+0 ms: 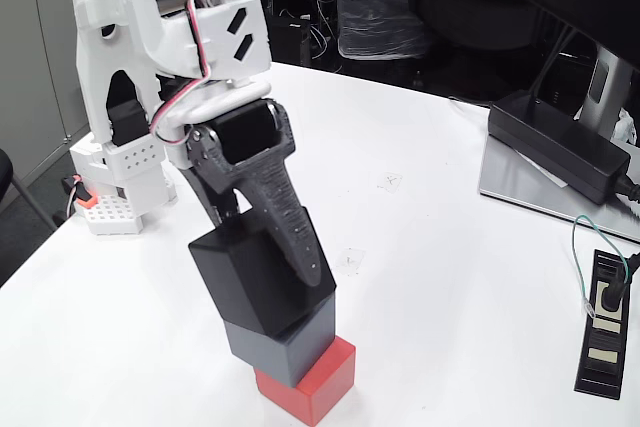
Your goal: Stack the three blocks in an ordered color.
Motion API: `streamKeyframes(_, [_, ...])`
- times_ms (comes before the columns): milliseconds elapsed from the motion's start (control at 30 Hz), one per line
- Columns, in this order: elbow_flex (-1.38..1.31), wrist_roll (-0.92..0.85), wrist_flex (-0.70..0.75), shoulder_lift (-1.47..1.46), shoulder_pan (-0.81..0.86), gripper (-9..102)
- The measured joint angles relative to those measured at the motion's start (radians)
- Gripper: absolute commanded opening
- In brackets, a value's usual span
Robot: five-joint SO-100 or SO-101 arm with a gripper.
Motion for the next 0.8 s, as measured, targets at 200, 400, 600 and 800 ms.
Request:
streamKeyframes(200, [0.0, 0.0, 0.0, 0.0, -0.002, 24])
streamKeyframes(400, [0.0, 0.0, 0.0, 0.0, -0.002, 24])
streamKeyframes(600, [0.0, 0.0, 0.0, 0.0, -0.002, 24])
streamKeyframes(800, [0.0, 0.0, 0.0, 0.0, -0.002, 30])
